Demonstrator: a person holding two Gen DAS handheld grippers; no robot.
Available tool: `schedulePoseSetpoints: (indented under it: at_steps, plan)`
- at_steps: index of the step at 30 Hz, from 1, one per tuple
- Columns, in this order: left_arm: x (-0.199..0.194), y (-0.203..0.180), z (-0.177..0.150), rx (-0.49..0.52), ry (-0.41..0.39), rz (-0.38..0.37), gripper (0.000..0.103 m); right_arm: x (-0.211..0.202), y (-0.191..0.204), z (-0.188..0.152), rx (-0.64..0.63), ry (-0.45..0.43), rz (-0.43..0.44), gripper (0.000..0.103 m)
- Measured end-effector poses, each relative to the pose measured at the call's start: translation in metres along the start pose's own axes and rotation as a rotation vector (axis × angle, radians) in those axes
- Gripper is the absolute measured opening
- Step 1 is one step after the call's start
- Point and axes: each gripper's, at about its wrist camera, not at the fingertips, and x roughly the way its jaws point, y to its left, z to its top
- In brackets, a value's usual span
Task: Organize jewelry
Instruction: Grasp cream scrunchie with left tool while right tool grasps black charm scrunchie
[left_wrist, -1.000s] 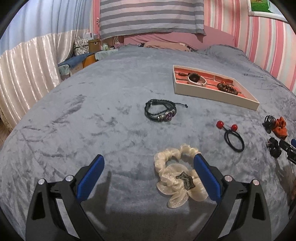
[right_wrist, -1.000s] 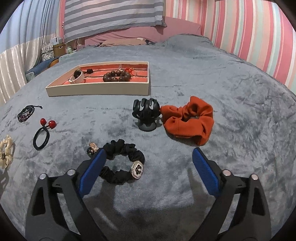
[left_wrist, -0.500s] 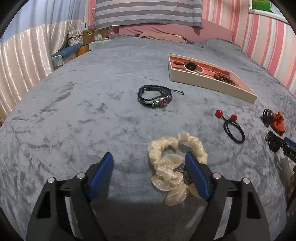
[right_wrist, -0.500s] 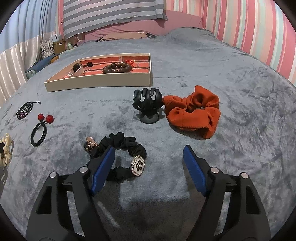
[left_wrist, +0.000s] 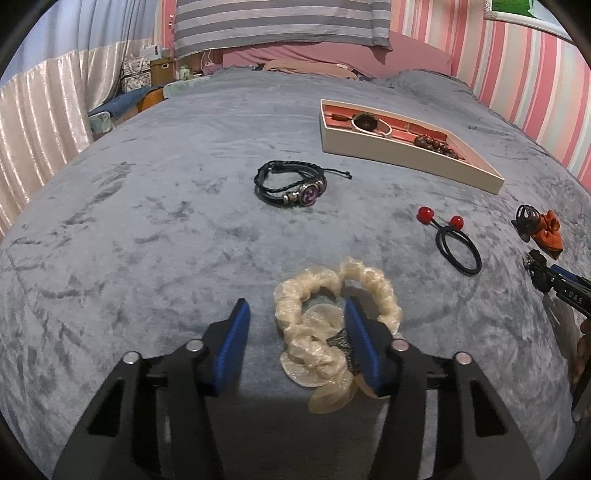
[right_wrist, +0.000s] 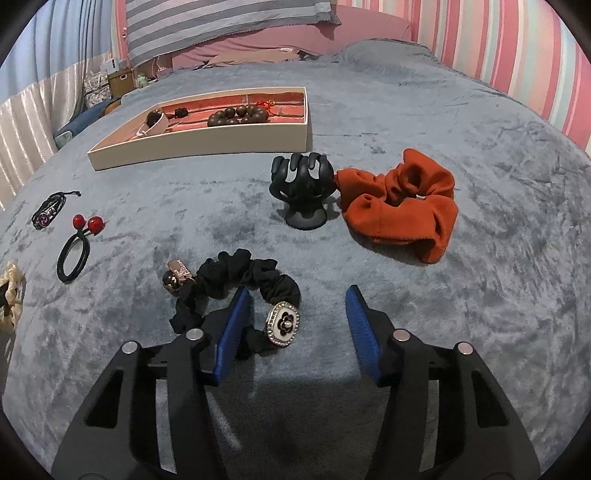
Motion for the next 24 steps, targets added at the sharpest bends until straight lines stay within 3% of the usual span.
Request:
schedulePoseSetpoints:
  at_steps: [7, 13, 24]
  plan:
    - [0.0014, -0.0016, 0.0001, 0.0, 0.003, -0.022, 0.042, 0.0008, 0.0023, 0.0001, -0.007, 0.008, 0.025, 0.038]
    - [0.002, -0.0038, -0.0012, 0.007, 0.003, -0.039, 0.025, -0.0001, 0.004, -0.0004, -0.012, 0.008, 0.045, 0.02]
    - [0.0007, -0.0057, -0.0021, 0.014, -0.002, -0.034, 0.016, -0.0027, -0.0013, -0.0003, 0.014, 0.001, 0.045, 0.016]
